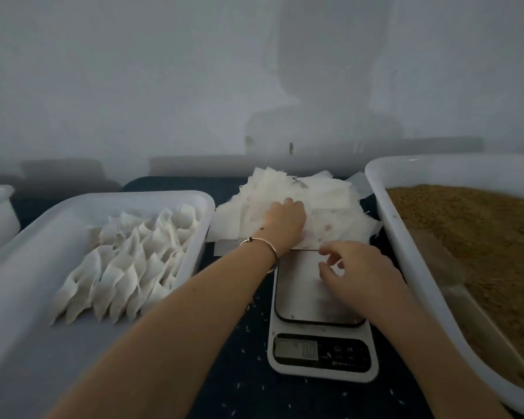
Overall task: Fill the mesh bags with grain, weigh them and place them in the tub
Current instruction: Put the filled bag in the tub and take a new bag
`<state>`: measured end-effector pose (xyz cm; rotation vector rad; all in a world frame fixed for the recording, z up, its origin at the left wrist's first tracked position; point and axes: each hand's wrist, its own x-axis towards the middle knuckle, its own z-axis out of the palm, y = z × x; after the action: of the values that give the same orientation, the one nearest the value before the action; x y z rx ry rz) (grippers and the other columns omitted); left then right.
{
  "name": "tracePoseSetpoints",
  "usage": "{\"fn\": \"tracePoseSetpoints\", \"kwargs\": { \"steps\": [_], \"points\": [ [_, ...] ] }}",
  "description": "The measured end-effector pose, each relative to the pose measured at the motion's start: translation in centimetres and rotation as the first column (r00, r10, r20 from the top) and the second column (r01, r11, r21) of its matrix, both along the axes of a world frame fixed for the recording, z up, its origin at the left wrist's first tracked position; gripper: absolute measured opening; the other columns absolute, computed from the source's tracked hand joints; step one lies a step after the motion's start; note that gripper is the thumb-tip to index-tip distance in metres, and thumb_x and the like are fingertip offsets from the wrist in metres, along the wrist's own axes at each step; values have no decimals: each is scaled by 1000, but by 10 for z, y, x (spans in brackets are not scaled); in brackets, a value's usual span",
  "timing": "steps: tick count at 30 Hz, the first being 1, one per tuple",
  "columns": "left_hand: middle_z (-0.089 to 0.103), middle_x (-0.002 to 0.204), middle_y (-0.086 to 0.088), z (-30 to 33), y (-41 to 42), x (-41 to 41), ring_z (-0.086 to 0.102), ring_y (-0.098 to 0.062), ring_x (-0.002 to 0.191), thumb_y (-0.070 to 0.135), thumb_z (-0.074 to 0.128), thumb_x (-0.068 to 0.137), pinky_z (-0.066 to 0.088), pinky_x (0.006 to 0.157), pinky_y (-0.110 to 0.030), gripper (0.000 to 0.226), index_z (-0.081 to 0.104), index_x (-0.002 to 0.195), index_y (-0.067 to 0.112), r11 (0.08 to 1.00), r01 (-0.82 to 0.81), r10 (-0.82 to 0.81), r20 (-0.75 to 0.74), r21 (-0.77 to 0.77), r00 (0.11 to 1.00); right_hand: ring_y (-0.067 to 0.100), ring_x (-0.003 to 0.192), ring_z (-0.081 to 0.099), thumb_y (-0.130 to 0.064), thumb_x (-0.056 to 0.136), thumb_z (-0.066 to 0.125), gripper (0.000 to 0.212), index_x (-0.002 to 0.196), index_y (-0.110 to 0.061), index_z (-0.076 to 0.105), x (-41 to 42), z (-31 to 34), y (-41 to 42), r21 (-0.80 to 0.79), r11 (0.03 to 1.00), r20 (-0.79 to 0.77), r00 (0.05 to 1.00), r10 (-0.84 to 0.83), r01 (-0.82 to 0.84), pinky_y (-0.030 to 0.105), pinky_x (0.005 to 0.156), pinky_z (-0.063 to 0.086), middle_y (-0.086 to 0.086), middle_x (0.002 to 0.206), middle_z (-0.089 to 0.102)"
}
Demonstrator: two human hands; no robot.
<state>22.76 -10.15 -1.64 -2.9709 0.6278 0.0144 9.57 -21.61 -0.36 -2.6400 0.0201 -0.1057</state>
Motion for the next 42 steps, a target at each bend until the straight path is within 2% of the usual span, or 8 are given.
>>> {"fn": "tracePoseSetpoints", "kwargs": {
  "steps": [7, 11, 17, 21, 26, 29, 34, 42],
  "points": [
    [64, 104, -19, 13, 17, 7, 62, -36, 95, 3, 44, 93, 44, 73, -34, 17, 60, 97, 0, 970, -96, 100, 6, -224, 995, 8, 97, 56, -35, 92, 54, 33, 123, -28, 59, -15, -2, -7, 64, 998, 69, 998, -9, 5, 26, 77, 47, -11, 104, 60],
    [66, 80, -12, 13, 32, 12, 62, -30, 77, 6, 58, 83, 51, 71, -33, 22, 51, 62, 7, 832, -225, 198, -108, -508, 974, 6, 97, 54, -35, 92, 53, 33, 124, -29, 59, -21, -4, -5, 79, 997, 80, 997, -14, 7, 24, 77, 44, -15, 101, 56],
    [38, 55, 4, 19, 37, 8, 36, -13, 52, 23, 64, 89, 33, 56, -27, 45, 35, 55, 18, 588, -335, 278, -205, -737, 938, 4, 95, 53, -36, 91, 54, 34, 124, -30, 58, -28, -4, -4, 86, 996, 102, 995, -3, -5, 21, 75, 41, -16, 102, 56],
    [23, 54, 1, 24, 38, 3, 20, -15, 51, 15, 52, 94, 17, 50, -27, 46, 27, 56, 16, 348, -362, 346, -241, -864, 907, 5, 95, 53, -33, 91, 54, 34, 124, -28, 59, -30, 0, -3, 123, 992, 127, 992, -3, -13, 24, 79, 45, -15, 103, 57],
    [47, 62, -5, 36, 31, -27, 37, -13, 56, 22, 69, 87, 37, 55, -21, 30, 61, 71, -1, -68, -297, 318, -302, -953, 899, 7, 96, 56, -25, 90, 57, 33, 123, -24, 61, -35, 5, -3, 194, 980, 201, 980, 2, -42, 29, 82, 48, -9, 105, 62],
    [51, 62, -2, 43, 24, -61, 43, -11, 56, 22, 74, 83, 42, 59, -20, 29, 54, 65, 10, -222, -258, 267, -313, -940, 912, 2, 91, 59, -21, 90, 59, 30, 120, -24, 62, -41, 12, -3, 371, 927, 278, 959, -58, -52, 24, 77, 53, -14, 98, 62],
    [45, 55, 0, 28, 12, -146, 42, -12, 53, 24, 71, 84, 40, 51, -20, 33, 47, 62, 13, -62, -123, 48, -126, -990, 991, 1, 89, 66, -56, 83, 56, 33, 106, -35, 64, -64, 30, 2, 703, 699, 230, 972, -47, -132, 22, 70, 56, -17, 93, 68],
    [71, 77, 0, 22, 34, -206, 70, -11, 73, 16, 68, 84, 56, 70, -22, 8, 68, 77, 21, 174, -239, -253, -278, -955, 927, -1, 78, 64, -41, 79, 59, 15, 80, -29, 67, -92, 26, 6, 600, 780, 164, 982, 96, -177, 9, 68, 47, -16, 77, 67]
  ]
}}
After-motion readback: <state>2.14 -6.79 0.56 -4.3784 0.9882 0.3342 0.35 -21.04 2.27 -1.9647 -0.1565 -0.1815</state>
